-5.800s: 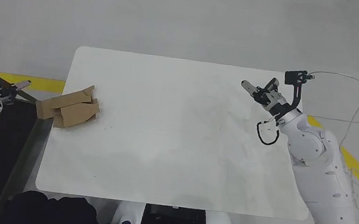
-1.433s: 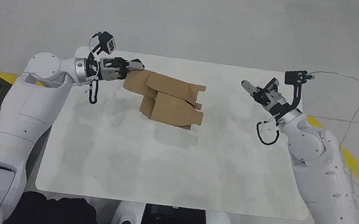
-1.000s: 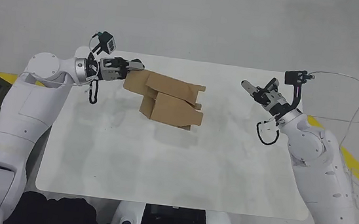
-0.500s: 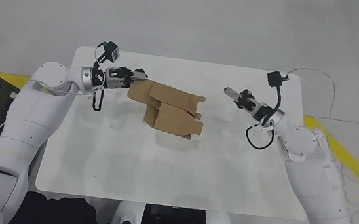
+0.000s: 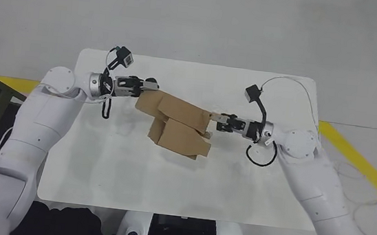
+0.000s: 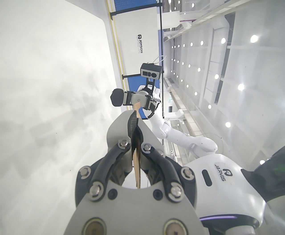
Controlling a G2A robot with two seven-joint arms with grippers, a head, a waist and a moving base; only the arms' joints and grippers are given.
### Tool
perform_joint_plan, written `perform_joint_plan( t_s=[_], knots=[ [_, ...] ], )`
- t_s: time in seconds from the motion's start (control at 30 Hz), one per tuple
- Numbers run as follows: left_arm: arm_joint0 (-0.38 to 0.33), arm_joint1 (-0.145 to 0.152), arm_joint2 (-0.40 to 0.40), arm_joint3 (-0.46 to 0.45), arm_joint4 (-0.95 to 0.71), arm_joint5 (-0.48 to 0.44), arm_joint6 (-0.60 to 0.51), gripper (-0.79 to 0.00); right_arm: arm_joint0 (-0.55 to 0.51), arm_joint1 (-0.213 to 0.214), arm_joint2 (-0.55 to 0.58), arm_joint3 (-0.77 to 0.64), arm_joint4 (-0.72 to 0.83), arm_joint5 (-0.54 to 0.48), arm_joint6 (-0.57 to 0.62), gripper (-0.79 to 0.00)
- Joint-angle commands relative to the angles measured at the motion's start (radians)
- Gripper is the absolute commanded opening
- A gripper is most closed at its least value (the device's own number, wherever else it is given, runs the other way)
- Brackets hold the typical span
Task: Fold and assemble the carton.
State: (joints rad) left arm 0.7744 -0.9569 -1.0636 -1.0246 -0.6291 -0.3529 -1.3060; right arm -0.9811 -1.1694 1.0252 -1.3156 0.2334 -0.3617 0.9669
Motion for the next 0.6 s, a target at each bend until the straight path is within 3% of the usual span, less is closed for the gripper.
perform_joint_plan(
  t_s=[0.0, 0.1, 0.13, 0.2, 0.3, 0.37, 0.57],
  knots=[
    [-0.002, -0.003, 0.004, 0.006, 0.0, -0.007, -0.006, -0.785, 0.01, -0.006, -0.023, 0.012, 0.016, -0.012, 0.018, 0.0],
    [-0.007, -0.007, 0.009, 0.016, 0.006, -0.012, -0.006, -0.785, 0.025, -0.015, -0.048, 0.03, 0.043, -0.031, 0.033, 0.0],
    [-0.008, -0.009, 0.011, 0.02, 0.007, -0.012, -0.007, -0.785, 0.029, -0.018, -0.054, 0.033, 0.051, -0.037, 0.039, -0.046],
    [-0.012, -0.011, 0.013, 0.023, 0.005, -0.012, -0.014, -0.785, 0.035, -0.022, -0.063, 0.043, 0.067, -0.049, 0.044, -0.437],
    [-0.015, -0.015, 0.015, 0.027, 0.001, -0.014, -0.024, -0.785, 0.044, -0.027, -0.074, 0.057, 0.08, -0.06, 0.049, -0.563],
    [-0.016, -0.017, 0.014, 0.03, -0.003, -0.016, -0.03, -0.785, 0.048, -0.03, -0.079, 0.065, 0.094, -0.067, 0.054, -0.6],
    [-0.02, -0.022, 0.013, 0.042, -0.015, -0.012, -0.045, -0.785, 0.061, -0.037, -0.09, 0.083, 0.116, -0.088, 0.074, -0.597]
  ],
)
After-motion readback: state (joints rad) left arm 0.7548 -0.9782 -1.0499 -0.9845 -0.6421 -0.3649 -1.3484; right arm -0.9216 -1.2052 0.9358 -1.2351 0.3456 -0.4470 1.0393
